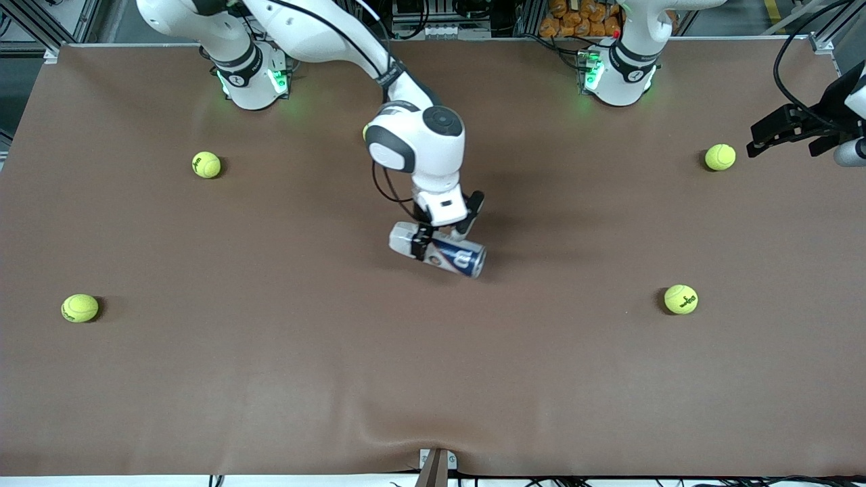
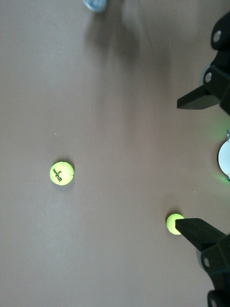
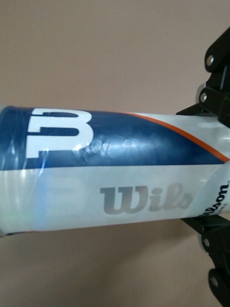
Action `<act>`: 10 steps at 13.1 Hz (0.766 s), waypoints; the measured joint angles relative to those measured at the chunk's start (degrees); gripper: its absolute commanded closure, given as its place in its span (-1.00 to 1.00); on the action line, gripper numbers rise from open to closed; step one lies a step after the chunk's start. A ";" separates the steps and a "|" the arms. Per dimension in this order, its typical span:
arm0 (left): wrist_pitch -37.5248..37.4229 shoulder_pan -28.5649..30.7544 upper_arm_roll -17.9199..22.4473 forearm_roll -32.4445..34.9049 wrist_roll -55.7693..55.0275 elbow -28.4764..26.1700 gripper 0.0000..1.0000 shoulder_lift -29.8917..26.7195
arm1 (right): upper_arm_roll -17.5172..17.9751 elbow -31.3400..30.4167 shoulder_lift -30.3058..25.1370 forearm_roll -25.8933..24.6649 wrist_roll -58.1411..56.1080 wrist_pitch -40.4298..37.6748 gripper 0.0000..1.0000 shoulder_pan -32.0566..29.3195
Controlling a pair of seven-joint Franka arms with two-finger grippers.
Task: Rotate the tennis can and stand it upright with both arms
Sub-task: 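Carry the can with the right gripper to the table center, lay it down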
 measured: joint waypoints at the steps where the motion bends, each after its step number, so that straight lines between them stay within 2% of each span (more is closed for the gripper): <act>1: -0.19 -0.06 -0.01 0.00 0.00 -0.03 -1.00 0.11 | 0.00 0.08 0.93 -1.62 -0.89 0.32 -0.66 1.16; 3: -1.25 -0.10 -0.03 0.00 0.00 -0.06 -1.00 0.36 | -0.01 0.53 2.68 -6.09 -1.52 0.61 -1.00 3.12; 6: -1.92 -0.10 -0.03 -0.43 0.00 -0.09 -1.00 0.48 | -0.04 1.34 4.59 -7.49 -1.93 1.73 -1.00 4.80; 10: -1.98 -0.12 -0.04 -0.95 0.00 -0.13 -1.00 0.85 | 0.01 3.03 4.45 -7.51 -2.40 2.41 -1.00 6.13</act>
